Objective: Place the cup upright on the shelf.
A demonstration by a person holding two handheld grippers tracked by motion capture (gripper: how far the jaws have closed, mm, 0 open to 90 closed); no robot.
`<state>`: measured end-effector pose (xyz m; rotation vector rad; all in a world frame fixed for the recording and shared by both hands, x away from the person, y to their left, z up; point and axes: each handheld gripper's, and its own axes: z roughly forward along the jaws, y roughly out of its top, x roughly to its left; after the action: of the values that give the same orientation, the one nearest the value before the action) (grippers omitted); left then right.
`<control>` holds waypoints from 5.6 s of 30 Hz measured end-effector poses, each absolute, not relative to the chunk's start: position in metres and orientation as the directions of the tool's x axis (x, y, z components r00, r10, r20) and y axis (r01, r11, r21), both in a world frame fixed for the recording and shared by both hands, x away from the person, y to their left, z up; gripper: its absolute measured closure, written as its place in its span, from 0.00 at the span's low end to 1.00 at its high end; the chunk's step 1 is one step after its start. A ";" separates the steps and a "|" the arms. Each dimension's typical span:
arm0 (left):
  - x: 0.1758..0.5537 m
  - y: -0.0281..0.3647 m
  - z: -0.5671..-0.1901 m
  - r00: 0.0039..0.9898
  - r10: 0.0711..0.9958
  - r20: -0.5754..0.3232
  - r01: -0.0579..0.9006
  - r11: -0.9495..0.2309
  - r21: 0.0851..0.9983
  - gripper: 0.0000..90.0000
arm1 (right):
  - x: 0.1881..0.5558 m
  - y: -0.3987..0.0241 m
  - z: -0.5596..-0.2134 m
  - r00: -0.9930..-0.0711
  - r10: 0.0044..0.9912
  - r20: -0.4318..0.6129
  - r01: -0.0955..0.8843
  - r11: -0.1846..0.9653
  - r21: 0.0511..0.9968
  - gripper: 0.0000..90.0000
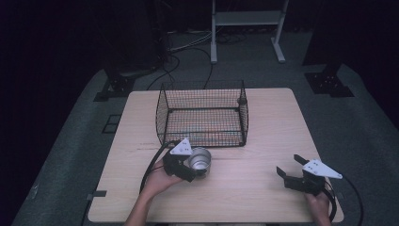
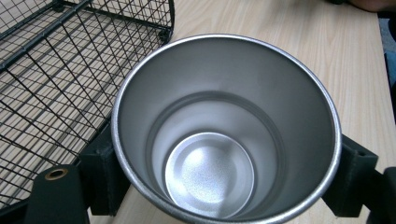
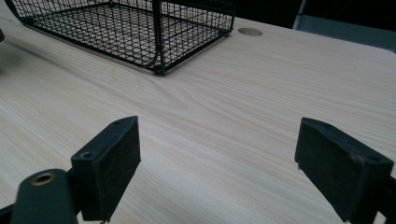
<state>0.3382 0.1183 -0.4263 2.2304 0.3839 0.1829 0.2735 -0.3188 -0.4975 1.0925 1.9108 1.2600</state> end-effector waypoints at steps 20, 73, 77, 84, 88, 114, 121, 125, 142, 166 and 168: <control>0.348 0.109 -0.401 0.959 0.284 0.009 0.176 -0.621 0.764 0.20 | 0.274 -0.319 -0.498 -0.485 0.874 -0.038 0.307 0.211 0.928 0.15; 0.390 0.101 -0.332 0.970 0.243 0.015 0.142 -0.614 0.777 0.20 | 0.274 -0.318 -0.498 -0.497 0.867 -0.042 0.301 0.218 0.928 0.15; 0.395 0.099 -0.326 0.972 0.236 0.014 0.139 -0.619 0.773 0.20 | 0.274 -0.319 -0.498 -0.497 0.867 -0.042 0.301 0.218 0.928 0.15; 0.400 0.094 -0.317 0.973 0.230 0.019 0.132 -0.623 0.771 0.20 | 0.274 -0.319 -0.498 -0.498 0.866 -0.044 0.300 0.219 0.928 0.15; 0.404 0.093 -0.313 0.973 0.231 0.020 0.133 -0.626 0.768 0.20 | 0.274 -0.319 -0.498 -0.498 0.866 -0.043 0.299 0.219 0.929 0.15; 0.431 0.075 -0.295 0.970 0.241 0.036 0.132 -0.642 0.755 0.20 | 0.274 -0.319 -0.498 -0.501 0.865 -0.032 0.300 0.209 0.931 0.15; 0.441 0.071 -0.293 0.965 0.259 0.035 0.143 -0.636 0.759 0.20 | 0.274 -0.320 -0.498 -0.502 0.864 -0.030 0.300 0.206 0.931 0.15; 0.448 0.069 -0.291 0.961 0.273 0.040 0.150 -0.638 0.755 0.20 | 0.274 -0.320 -0.498 -0.503 0.864 -0.027 0.302 0.204 0.931 0.15; 0.489 0.059 -0.308 0.940 0.340 0.003 0.225 -0.629 0.744 0.20 | 0.274 -0.320 -0.498 -0.501 0.865 -0.020 0.300 0.195 0.934 0.15; 0.517 0.041 -0.351 0.920 0.393 -0.004 0.284 -0.659 0.696 0.20 | 0.274 -0.321 -0.498 -0.507 0.862 -0.009 0.301 0.187 0.935 0.15; 0.519 0.041 -0.355 0.916 0.401 -0.011 0.296 -0.656 0.694 0.20 | 0.274 -0.321 -0.498 -0.507 0.862 -0.007 0.302 0.186 0.935 0.15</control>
<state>0.5191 0.0408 -0.3552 2.3300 0.4932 0.1847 0.2738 -0.3215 -0.4975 1.0882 1.9139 1.3153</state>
